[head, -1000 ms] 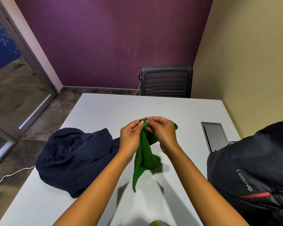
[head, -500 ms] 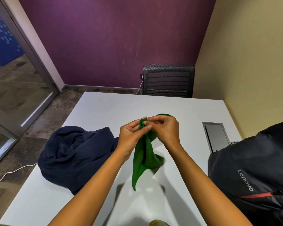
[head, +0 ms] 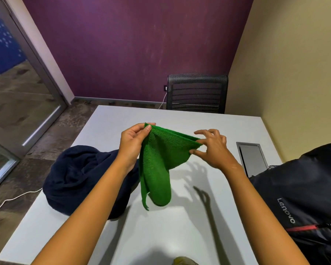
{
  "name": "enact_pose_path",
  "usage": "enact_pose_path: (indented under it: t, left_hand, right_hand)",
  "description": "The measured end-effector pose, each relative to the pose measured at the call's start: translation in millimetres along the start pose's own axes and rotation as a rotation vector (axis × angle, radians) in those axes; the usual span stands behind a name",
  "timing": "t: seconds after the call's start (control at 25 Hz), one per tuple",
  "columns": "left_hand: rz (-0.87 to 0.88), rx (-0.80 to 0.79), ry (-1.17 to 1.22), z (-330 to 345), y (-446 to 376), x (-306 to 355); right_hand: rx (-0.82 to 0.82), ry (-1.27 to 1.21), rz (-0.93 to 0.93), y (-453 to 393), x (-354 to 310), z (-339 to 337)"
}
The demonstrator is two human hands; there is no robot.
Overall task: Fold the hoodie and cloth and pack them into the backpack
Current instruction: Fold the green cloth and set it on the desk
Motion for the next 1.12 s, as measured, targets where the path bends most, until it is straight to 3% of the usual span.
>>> enact_pose_path:
  t: [0.2,0.4,0.52,0.84,0.96,1.12]
  left_hand:
    - [-0.01,-0.052,-0.026,-14,-4,-6]
    - [0.02,-0.096,0.019,-18,-8,12]
    - [0.045,-0.114,0.095,-16,-21,26]
    - [-0.161,-0.021,-0.113,10,-103,-13]
    - [-0.131,-0.027,-0.141,21,-133,-14]
    - [0.033,-0.129,-0.13,31,-158,7]
  right_hand:
    - [0.036,-0.369,-0.115,-1,-5,-29]
    - [0.077,-1.0,-0.135,0,-13,-48]
    - [0.04,-1.199,-0.118,-8,-12,-62]
    - [0.18,-0.906,0.095,-70,30,-39]
    - [0.285,-0.854,0.136,-94,42,-39]
    - [0.478,-0.835,0.069,-115,45,-59]
Point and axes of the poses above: each hand's wrist, its own y-axis away from the middle knuckle, its own z-axis out of the palm, x = y × z, the point moved 2 cm from there along -y, towards the middle knuckle, and after that the axes turned 3 degrees about -y, right-handed, at the moved point
